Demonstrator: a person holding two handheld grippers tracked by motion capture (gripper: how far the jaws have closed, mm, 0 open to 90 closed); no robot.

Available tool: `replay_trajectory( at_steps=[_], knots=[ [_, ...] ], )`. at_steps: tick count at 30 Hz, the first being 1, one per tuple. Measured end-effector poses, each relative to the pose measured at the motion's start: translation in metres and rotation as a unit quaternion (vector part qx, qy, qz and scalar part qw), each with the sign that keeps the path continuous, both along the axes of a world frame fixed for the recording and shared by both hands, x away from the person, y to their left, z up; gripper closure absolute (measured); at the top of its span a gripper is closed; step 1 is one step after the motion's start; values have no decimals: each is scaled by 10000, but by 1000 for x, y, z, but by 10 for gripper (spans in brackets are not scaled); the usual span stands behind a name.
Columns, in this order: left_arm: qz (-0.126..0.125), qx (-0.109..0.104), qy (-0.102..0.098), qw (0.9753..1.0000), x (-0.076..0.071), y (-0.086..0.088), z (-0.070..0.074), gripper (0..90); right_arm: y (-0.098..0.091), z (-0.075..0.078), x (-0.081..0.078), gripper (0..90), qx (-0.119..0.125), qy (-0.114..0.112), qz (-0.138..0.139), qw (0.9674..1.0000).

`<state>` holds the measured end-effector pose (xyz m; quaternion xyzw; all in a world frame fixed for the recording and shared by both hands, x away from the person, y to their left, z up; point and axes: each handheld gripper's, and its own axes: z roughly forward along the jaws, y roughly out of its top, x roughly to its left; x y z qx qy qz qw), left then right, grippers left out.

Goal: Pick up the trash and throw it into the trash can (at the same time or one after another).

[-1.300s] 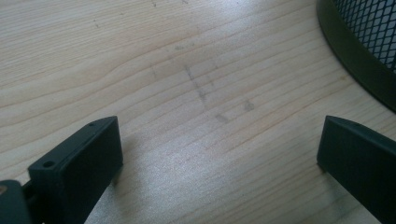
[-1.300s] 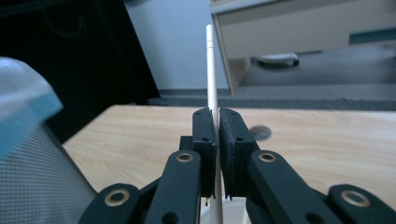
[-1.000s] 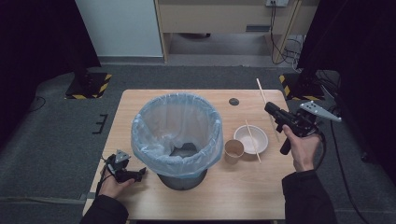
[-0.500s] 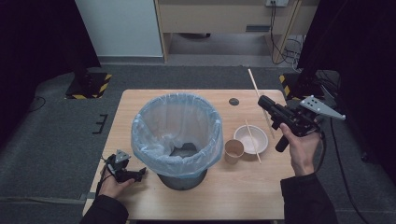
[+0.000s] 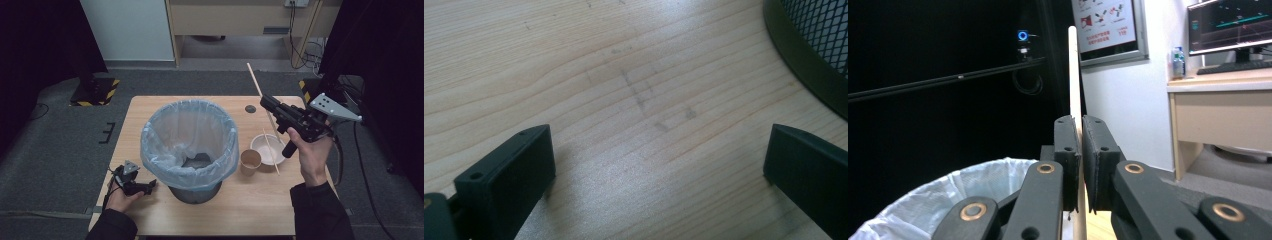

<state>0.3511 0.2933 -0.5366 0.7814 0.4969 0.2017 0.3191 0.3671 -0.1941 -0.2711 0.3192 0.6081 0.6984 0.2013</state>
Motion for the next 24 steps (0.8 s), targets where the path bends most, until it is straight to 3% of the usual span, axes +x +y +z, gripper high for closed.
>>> replay_trajectory(
  at_steps=[12, 24],
  knots=[
    [7, -8, 2, 10000, 0, 0, 0, 0, 40, 18, -3, 859, -5, -120, 393, 9992],
    [6, -9, 2, 10000, 0, 0, 0, 0, 76, 22, 0, 860, -26, -103, 642, 9979]
  ],
)
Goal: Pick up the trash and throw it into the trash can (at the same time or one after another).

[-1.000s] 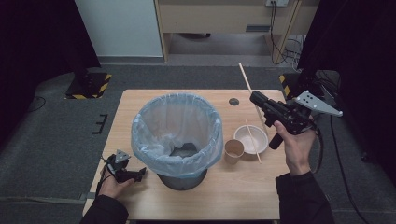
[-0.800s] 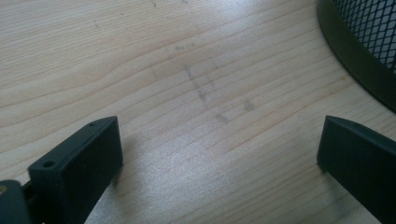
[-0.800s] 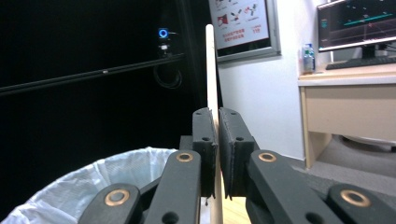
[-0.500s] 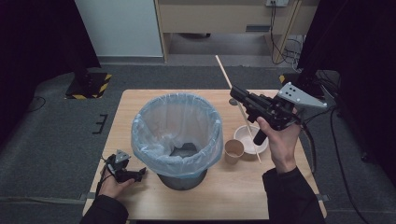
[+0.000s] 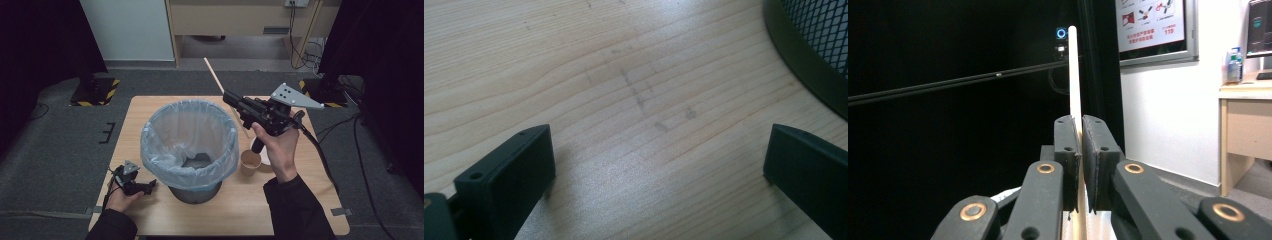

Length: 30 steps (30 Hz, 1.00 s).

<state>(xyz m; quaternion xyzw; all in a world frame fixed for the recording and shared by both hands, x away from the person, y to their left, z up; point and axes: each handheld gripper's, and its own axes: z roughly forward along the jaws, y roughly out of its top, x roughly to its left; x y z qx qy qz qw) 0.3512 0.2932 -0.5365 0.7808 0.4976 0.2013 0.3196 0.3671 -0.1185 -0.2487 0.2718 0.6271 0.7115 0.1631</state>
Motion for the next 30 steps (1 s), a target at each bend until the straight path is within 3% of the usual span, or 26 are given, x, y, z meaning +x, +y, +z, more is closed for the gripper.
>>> replay_trajectory(
  at_steps=[18, 20, 25, 30],
  knots=[
    [-5, -4, -6, 10000, 0, 0, 0, 0, 42, -7, 0, 855, -116, 146, 307, 9994],
    [-6, -3, -4, 10000, 0, 0, 0, 0, 45, -9, 1, 823, -156, 150, 326, 9992],
    [-13, 6, -6, 10000, 0, 0, 0, 0, 44, -9, 2, 755, -251, 150, 384, 9988],
    [-4, -5, -5, 10000, 0, 0, 0, 0, 30, 0, 1, 699, -318, -6, 129, 9994]
  ],
)
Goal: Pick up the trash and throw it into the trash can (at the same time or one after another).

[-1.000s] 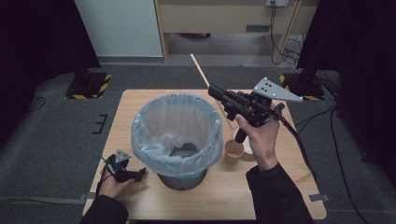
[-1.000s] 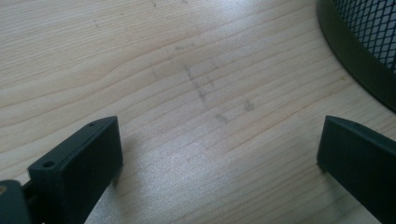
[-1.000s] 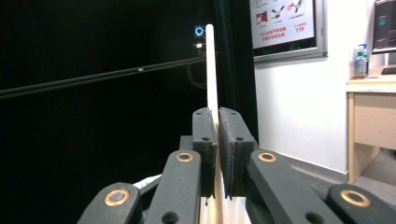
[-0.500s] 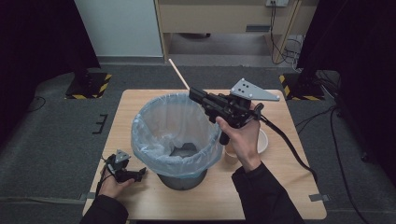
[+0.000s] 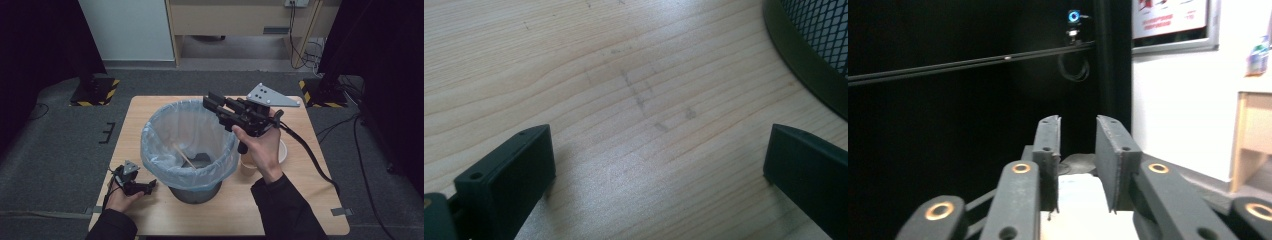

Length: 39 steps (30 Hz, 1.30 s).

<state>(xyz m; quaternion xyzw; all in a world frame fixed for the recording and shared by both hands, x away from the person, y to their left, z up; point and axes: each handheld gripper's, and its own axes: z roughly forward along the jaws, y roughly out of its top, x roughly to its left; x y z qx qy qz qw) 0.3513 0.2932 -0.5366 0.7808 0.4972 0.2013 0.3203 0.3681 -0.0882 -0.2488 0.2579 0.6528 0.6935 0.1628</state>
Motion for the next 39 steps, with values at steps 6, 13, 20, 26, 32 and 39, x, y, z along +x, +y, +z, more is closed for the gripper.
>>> replay_trajectory(
  at_steps=[6, 13, 20, 26, 32, 39],
  knots=[
    [0, 2, 4, 10000, 0, 0, 0, 0, -27, 2, 2, 660, -141, -22, -424, 9990],
    [-1, 5, 3, 10000, 0, 0, 0, 0, -62, -19, 8, 644, -491, 96, -1012, 9936],
    [-1, 5, 3, 10000, 0, 0, 0, 0, -97, -57, 17, 641, -839, 371, -1561, 9835],
    [0, 5, 2, 10000, 0, 0, 0, 0, -124, -103, 28, 640, -1184, 773, -1953, 9705],
    [0, 5, 2, 10000, 0, 0, 0, 0, -145, -146, 39, 629, -1549, 1161, -2243, 9551],
    [-8, 16, 2, 10000, 0, 0, 0, 0, -157, -176, 48, 605, -1715, 1490, -2369, 9446]
  ],
)
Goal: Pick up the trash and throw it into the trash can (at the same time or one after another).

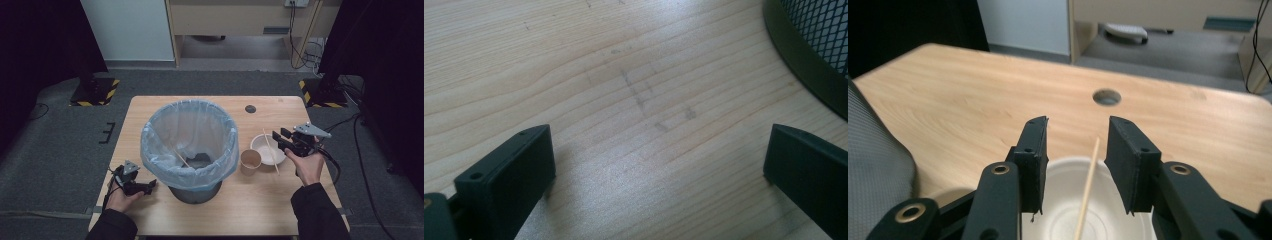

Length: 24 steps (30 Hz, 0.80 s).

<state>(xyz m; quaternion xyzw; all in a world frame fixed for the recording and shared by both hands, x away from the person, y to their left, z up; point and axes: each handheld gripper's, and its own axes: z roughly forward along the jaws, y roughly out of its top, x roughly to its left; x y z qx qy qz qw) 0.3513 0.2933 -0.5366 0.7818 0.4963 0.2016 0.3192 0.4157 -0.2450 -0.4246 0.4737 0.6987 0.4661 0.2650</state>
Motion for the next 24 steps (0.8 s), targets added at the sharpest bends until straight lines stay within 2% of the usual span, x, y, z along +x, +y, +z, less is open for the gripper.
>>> replay_trajectory(
  at_steps=[12, 24],
  knots=[
    [0, 0, 0, 10000, 0, 0, 0, 0, -7, -44, 9, 611, -210, 645, -81, 9977],
    [0, 0, 0, 10000, 0, 0, 0, 0, -6, -63, 13, 626, -254, 898, -2, 9956]
  ],
)
